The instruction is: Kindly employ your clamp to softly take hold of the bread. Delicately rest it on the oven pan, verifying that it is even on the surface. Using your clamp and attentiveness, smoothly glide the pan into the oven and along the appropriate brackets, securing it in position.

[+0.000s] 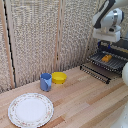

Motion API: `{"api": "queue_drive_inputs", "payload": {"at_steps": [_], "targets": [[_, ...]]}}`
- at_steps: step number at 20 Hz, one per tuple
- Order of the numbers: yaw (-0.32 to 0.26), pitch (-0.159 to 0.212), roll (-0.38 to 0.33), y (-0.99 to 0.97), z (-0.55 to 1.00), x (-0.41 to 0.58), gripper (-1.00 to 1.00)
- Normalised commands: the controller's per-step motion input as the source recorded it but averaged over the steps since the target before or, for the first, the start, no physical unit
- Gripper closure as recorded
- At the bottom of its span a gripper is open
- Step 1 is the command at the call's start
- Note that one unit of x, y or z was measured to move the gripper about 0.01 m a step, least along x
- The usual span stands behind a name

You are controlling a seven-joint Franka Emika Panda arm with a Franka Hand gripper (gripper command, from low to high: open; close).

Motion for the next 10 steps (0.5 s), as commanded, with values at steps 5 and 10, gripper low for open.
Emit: {"api": "queue_drive_inputs", "payload": {"at_steps": [5, 10], "targets": [[0.093, 0.056, 0.0, 0.64, 0.73, -0.023, -1.0], [0.222, 0.024, -0.068, 0.21, 0.44, -0.031, -1.0]]}}
